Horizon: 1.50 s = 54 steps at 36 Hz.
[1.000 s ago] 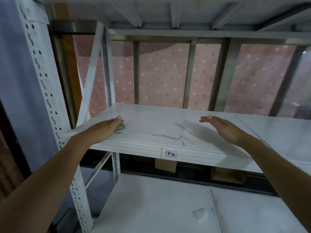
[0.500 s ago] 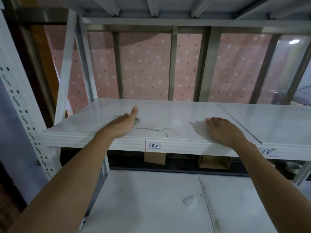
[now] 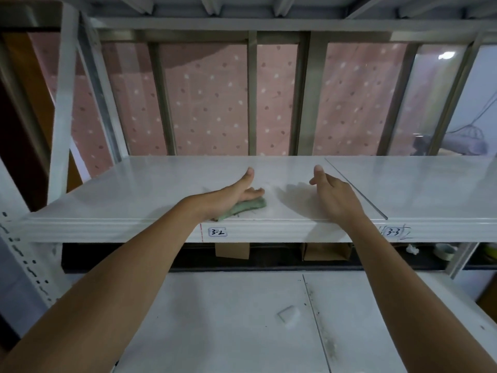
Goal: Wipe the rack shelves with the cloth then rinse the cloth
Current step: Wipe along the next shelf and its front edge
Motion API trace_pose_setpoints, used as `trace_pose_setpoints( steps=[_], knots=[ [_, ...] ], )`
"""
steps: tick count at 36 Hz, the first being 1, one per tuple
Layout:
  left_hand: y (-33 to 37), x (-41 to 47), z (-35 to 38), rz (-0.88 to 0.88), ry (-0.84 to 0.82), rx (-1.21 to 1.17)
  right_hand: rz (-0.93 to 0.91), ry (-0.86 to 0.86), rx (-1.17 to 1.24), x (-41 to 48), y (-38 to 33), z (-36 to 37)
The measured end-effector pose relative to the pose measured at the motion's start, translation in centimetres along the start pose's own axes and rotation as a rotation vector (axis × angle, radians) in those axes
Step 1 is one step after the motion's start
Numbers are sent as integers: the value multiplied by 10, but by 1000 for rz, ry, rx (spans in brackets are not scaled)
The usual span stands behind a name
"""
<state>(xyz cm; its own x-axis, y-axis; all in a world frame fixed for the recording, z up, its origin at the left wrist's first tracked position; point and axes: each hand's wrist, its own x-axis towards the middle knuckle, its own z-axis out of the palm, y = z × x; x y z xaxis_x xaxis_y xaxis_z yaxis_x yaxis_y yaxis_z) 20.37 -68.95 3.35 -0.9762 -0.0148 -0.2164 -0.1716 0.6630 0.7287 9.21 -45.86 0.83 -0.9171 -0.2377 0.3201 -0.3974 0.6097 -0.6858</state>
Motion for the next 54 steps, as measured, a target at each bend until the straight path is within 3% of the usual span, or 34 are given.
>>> trace_pose_setpoints(
  steps=[13, 24, 27, 34, 42, 50, 54],
  knots=[
    [20, -16, 32, 132, -180, 109, -16, 27, 49, 1, 1, -3],
    [13, -21, 34, 347, -210, 318, -23, 35, 40, 1, 3, -1],
    [8, -21, 36, 387, -144, 411, -30, 42, 33, 2, 4, 0],
    [-3, -15, 42, 472, -17, 381, -33, 44, 30, 2, 4, -1],
    [-18, -11, 61, 585, 386, 455, -41, 47, 12, 1, 3, 0],
    [-36, -14, 75, 911, 615, 550, -56, 80, -43, -3, 1, 3],
    [-42, -27, 78, 989, 589, 589, -121, 131, -58, -6, 0, 4]
  ],
)
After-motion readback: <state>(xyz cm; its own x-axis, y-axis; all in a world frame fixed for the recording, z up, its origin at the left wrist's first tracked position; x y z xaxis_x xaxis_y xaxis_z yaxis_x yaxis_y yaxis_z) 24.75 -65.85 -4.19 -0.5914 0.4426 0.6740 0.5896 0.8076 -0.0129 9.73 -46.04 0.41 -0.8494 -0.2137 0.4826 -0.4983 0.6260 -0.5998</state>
